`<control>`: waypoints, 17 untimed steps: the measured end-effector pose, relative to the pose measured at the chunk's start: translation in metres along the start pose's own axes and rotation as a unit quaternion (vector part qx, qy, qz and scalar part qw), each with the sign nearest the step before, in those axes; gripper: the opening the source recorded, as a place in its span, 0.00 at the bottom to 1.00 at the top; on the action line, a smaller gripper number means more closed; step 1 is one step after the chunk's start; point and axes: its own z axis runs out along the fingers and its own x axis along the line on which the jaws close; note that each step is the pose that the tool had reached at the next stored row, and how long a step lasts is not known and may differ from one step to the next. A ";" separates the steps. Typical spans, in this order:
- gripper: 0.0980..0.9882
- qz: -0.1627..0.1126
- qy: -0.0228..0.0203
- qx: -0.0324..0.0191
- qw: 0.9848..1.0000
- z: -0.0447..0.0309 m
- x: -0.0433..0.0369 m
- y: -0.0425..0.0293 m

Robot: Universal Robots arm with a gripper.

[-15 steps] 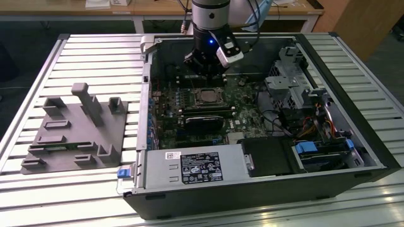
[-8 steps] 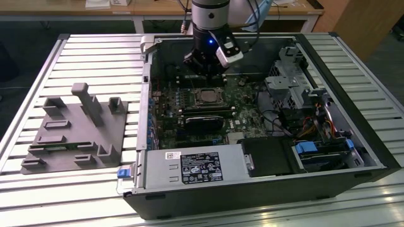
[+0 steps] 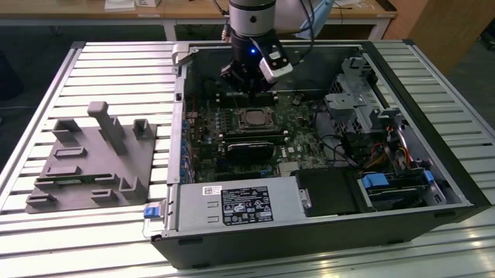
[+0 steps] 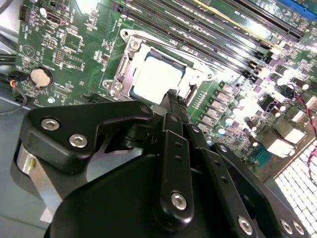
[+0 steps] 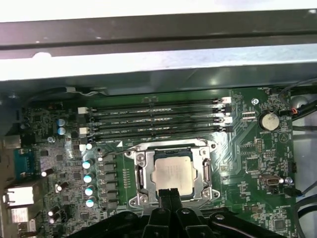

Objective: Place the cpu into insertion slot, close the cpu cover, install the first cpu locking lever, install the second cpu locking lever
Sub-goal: 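Install the first cpu locking lever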

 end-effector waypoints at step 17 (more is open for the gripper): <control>0.01 0.000 0.000 0.000 1.000 -0.0011 0.0176 -0.0016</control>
